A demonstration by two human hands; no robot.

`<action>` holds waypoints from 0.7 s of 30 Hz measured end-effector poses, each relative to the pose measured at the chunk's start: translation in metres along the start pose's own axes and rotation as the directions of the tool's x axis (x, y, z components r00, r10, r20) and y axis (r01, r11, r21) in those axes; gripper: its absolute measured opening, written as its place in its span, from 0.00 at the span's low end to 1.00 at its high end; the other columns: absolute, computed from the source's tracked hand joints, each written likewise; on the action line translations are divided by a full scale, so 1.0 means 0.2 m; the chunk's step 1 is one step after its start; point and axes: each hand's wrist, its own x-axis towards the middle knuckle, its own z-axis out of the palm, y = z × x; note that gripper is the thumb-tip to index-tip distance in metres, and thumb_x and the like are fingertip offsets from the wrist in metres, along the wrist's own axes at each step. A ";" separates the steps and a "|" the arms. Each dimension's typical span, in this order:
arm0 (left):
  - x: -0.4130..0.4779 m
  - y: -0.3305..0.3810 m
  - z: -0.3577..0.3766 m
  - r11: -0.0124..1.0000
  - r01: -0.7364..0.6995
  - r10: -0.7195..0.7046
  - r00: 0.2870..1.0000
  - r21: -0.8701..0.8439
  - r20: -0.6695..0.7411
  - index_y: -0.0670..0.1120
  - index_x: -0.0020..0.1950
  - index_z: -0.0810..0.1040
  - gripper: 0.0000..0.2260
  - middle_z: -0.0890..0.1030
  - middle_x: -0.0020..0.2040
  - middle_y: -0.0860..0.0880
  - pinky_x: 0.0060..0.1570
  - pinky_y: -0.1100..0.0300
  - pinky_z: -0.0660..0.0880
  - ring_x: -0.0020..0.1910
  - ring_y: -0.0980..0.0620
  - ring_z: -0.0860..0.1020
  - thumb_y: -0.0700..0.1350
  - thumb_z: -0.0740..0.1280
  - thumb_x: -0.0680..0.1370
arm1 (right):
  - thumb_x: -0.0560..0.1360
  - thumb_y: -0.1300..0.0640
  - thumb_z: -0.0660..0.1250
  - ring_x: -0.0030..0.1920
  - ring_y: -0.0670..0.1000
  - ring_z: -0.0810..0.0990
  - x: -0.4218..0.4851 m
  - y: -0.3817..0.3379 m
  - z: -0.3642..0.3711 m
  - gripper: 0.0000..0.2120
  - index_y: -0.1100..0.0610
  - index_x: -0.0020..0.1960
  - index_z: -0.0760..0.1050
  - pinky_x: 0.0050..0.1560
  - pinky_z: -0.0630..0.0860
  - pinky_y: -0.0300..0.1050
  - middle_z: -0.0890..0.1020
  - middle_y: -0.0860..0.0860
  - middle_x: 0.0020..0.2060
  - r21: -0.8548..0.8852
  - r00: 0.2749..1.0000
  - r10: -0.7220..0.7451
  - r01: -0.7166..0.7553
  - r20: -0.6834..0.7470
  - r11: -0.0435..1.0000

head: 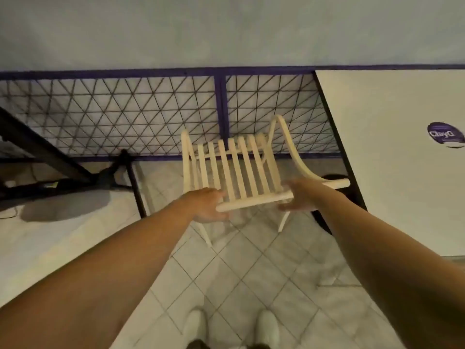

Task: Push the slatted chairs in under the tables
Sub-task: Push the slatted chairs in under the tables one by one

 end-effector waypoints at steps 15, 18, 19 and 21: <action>0.31 0.03 0.20 0.984 0.171 -0.170 0.985 -0.054 0.023 0.65 0.77 0.62 0.33 0.76 0.61 0.48 0.48 0.54 0.76 0.51 0.47 0.78 0.42 0.68 0.77 | 0.75 0.64 0.68 0.53 0.51 0.78 0.32 0.25 0.05 0.29 0.47 0.73 0.70 0.55 0.75 0.47 0.79 0.48 0.56 -0.193 0.974 -0.039 0.083 0.222 0.978; 0.31 0.04 0.20 0.982 0.183 -0.182 0.983 -0.040 0.029 0.67 0.77 0.61 0.37 0.75 0.58 0.49 0.48 0.53 0.77 0.48 0.47 0.76 0.34 0.65 0.77 | 0.74 0.65 0.68 0.49 0.50 0.79 0.36 0.27 0.07 0.31 0.44 0.73 0.70 0.54 0.77 0.47 0.80 0.46 0.51 -0.187 0.975 -0.044 0.086 0.219 0.979; 0.32 0.04 0.20 0.982 0.184 -0.183 0.983 -0.035 0.029 0.67 0.77 0.61 0.38 0.75 0.57 0.49 0.49 0.52 0.77 0.47 0.47 0.76 0.33 0.64 0.77 | 0.74 0.65 0.68 0.48 0.49 0.79 0.36 0.27 0.07 0.32 0.43 0.73 0.70 0.52 0.77 0.47 0.80 0.46 0.49 -0.174 0.976 -0.047 0.085 0.211 0.981; 0.32 0.04 0.20 0.983 0.183 -0.182 0.983 -0.024 0.024 0.68 0.77 0.60 0.38 0.73 0.55 0.50 0.50 0.52 0.78 0.46 0.47 0.75 0.32 0.63 0.77 | 0.74 0.65 0.68 0.47 0.49 0.79 0.37 0.27 0.09 0.31 0.43 0.73 0.70 0.51 0.76 0.46 0.80 0.45 0.49 -0.171 0.980 -0.058 0.091 0.188 0.981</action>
